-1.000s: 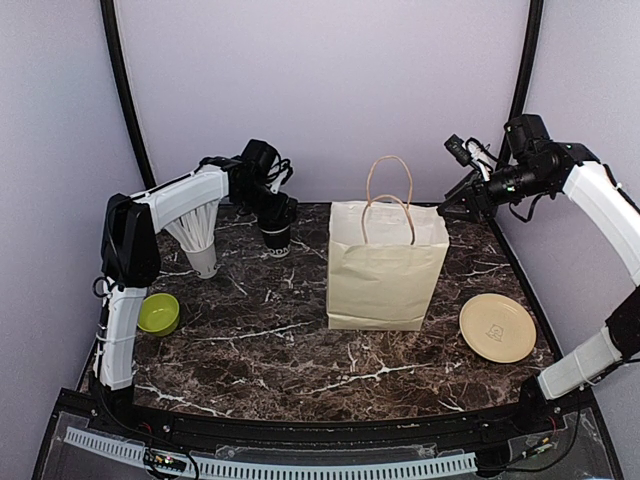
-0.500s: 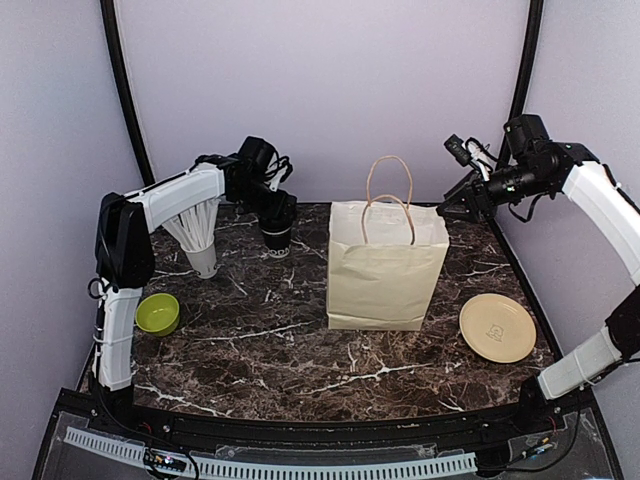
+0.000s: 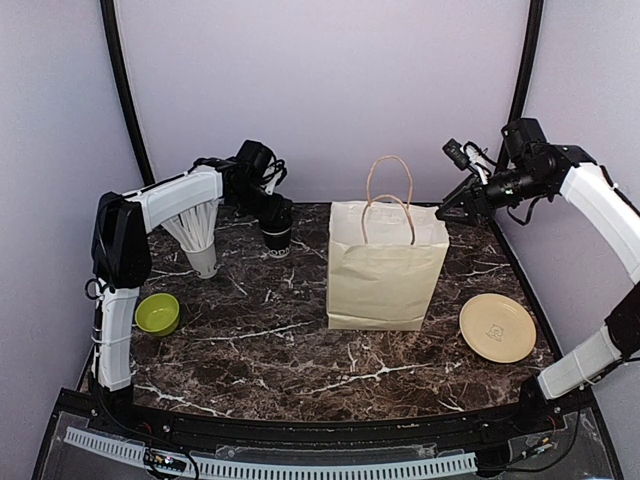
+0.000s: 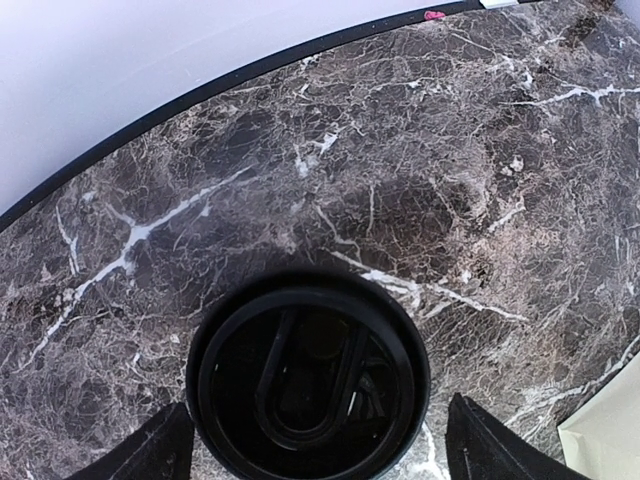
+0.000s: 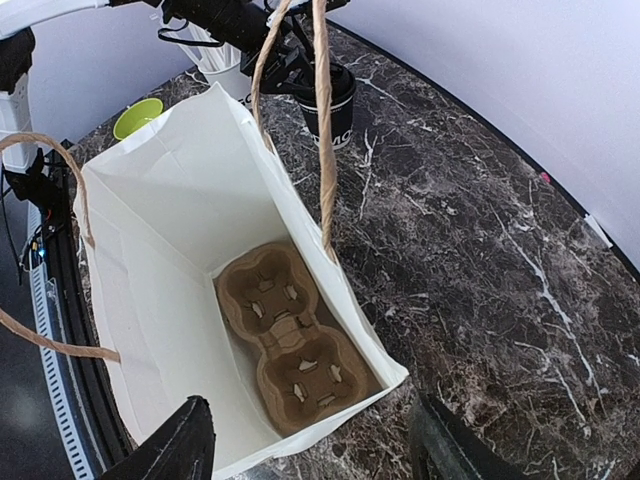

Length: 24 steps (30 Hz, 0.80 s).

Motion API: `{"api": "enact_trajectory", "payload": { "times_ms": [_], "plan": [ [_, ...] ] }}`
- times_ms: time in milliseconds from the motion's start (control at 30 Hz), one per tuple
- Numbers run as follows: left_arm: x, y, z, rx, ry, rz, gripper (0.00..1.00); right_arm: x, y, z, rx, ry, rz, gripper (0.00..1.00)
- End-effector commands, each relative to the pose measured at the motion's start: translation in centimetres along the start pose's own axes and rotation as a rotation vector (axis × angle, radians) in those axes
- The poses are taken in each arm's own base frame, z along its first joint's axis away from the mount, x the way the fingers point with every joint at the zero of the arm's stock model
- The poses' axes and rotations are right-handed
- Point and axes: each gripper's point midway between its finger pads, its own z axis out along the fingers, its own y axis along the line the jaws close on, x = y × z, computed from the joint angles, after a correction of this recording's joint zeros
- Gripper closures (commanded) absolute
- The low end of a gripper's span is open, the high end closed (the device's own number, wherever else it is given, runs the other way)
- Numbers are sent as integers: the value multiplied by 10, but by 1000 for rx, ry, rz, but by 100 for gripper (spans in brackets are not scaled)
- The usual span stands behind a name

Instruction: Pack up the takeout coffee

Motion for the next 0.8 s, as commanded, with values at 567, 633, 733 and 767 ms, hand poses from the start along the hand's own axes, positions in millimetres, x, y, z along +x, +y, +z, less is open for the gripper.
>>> {"api": "enact_trajectory", "payload": {
  "times_ms": [567,633,733,767],
  "plan": [
    [-7,-1,14,2,-14,12,18,-1,3,-4,8,-31,-16,34],
    [-5,-1,18,-1,-7,15,18,-2,3,-4,6,-33,-15,34],
    [-2,1,21,-5,3,18,19,-2,3,-4,5,-34,-14,34],
    [-2,0,20,-2,5,20,20,-1,3,-4,5,-32,-12,34]
  ]
}}
